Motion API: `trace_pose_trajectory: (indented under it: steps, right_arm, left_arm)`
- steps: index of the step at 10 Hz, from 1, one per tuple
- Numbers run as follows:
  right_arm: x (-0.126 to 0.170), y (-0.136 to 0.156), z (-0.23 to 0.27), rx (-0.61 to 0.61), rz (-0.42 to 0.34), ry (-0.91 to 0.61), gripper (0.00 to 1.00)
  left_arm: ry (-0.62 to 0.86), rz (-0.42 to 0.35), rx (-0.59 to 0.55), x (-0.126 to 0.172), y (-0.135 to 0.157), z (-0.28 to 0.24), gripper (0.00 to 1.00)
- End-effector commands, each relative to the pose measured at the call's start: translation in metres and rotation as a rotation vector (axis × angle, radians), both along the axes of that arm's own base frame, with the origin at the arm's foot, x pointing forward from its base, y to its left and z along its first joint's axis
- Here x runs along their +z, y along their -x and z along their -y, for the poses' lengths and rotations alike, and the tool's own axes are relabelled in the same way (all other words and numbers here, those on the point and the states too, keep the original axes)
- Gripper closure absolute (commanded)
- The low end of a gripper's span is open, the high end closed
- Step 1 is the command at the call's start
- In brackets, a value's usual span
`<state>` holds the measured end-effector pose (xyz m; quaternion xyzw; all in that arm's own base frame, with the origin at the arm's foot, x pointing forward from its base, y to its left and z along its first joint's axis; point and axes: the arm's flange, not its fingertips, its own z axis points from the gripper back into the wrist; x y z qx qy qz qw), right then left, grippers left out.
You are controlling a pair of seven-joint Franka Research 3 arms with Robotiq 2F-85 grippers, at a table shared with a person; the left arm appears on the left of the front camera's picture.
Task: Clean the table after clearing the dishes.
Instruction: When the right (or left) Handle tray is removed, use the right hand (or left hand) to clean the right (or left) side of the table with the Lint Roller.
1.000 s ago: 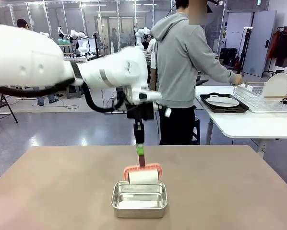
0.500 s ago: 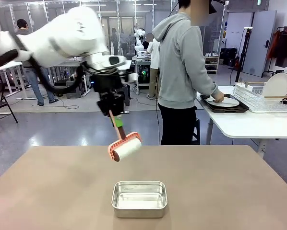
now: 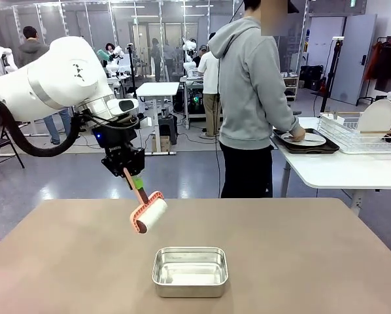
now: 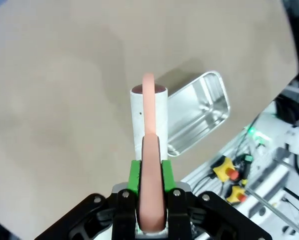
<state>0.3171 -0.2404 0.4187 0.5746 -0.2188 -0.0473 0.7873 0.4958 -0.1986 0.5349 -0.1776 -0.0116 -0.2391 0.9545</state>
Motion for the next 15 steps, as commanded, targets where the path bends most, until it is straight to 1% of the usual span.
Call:
trace_pose_trajectory:
  steps: [1,6,7,8,10,11,12,15]
  right_arm:
    - [0.002,0.001,0.000,-0.005,0.006,0.006,0.00]
    - [0.002,0.001,0.000,-0.005,0.006,0.006,0.00]
    - [0.002,0.001,0.000,-0.005,0.006,0.006,0.00]
    - [0.002,0.001,0.000,-0.005,0.006,0.006,0.00]
    - [0.002,0.001,0.000,-0.005,0.006,0.006,0.00]
    - [0.002,0.001,0.000,-0.005,0.006,0.006,0.00]
    - [0.002,0.001,0.000,-0.005,0.006,0.006,0.00]
    - [0.002,0.001,0.000,-0.005,0.006,0.006,0.00]
  left_arm:
    - [0.056,-0.018,0.056,0.008,-0.009,-0.003,0.95]
    - [0.056,-0.018,0.056,0.008,-0.009,-0.003,0.95]
    - [0.036,-0.009,0.035,0.004,-0.008,-0.003,0.79]
    - [0.098,-0.011,0.101,0.009,-0.015,-0.022,0.79]
    - [0.183,-0.021,0.225,0.001,-0.019,-0.062,0.79]
    - [0.232,-0.023,0.297,-0.010,-0.022,-0.085,0.79]
    - [0.304,-0.052,0.363,-0.027,-0.025,-0.102,0.79]
    - [0.425,-0.068,0.415,-0.067,-0.032,-0.116,0.79]
